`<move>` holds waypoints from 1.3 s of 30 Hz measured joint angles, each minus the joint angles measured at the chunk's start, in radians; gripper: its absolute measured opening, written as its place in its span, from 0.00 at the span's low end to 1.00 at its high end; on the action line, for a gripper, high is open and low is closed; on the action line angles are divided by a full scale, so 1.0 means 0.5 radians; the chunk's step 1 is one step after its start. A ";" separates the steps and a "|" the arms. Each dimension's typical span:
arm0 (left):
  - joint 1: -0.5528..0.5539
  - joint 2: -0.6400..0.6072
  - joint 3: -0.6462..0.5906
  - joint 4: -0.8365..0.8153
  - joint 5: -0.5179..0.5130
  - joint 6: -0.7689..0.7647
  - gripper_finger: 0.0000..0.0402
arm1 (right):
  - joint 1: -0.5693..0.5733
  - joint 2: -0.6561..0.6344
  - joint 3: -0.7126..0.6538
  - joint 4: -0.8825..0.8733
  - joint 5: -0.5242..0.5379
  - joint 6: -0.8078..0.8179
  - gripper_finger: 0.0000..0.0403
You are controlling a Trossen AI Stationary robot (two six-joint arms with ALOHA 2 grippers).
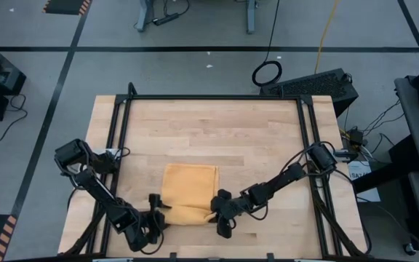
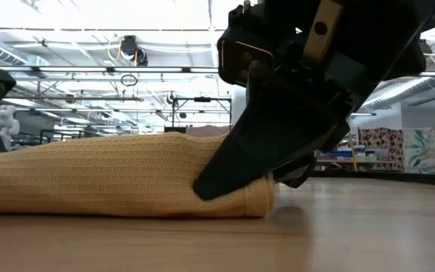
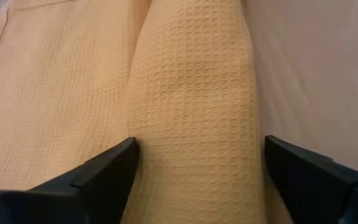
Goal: Roll towel
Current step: Roll the yellow towel
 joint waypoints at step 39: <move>0.058 -0.315 -0.006 -0.070 0.465 -0.697 0.09 | 0.335 -0.062 -0.005 0.248 0.835 -1.905 0.57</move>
